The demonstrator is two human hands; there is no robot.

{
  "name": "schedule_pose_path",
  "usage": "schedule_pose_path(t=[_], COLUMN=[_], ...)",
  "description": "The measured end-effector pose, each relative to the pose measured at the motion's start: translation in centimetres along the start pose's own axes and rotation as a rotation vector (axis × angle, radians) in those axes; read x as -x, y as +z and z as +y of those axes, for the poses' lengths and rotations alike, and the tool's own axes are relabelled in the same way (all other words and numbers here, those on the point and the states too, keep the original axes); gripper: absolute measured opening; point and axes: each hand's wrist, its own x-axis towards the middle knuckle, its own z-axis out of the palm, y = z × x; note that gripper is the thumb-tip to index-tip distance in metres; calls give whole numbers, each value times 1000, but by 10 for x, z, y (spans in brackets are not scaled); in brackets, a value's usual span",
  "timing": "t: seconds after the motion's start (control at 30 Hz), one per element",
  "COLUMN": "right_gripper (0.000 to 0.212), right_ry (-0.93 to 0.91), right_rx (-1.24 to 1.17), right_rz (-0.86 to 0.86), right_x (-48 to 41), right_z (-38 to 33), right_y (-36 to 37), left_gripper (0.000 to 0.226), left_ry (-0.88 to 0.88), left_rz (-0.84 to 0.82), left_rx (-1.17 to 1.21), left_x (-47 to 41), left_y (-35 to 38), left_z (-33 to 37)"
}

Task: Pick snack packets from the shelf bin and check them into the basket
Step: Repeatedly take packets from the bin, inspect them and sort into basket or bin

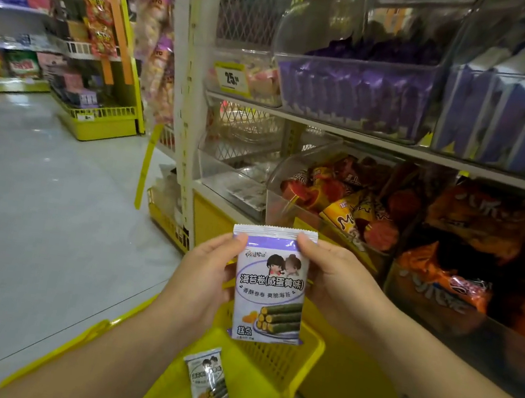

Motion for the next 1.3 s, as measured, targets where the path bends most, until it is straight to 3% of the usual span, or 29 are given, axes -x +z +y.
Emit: schedule_pose_path(t=[0.2,0.37,0.5,0.63,0.9,1.0,1.1,1.17,1.3], right_gripper=[44,38,42,31,32,30,24,26,39], right_ry=[23,227,290,295,340,288,63,-150,-286], right_rx=[123,190,94,-3,-75,-53,276,546,575], right_rz=[-155,-414,-350,-247,-178,-159,-50,-7,-194], right_x=[6,16,19,19,19,19,21,24,28], right_z=[-7,-9,-8,-11,-11,-11,-8,-5,0], right_y=[-11,-19,-16,-12,-8,-5,2,8,18], left_gripper=[28,23,30,38,33,33,53,57,55], left_ry=[15,-4,-134,-305,-380,-298,-19,87,50], left_rz=[2,-14,-117,-257,-286,-218,-19,-101,-241], left_rx=[54,178,141,67,104,59,-239,-212,-29], left_x=[2,-2,0,4,3,5,5,8,12], left_y=[-2,-12,-17,-20,-23,-18,-10,-2,6], left_z=[7,16,19,16,13,12,4,-1,-6])
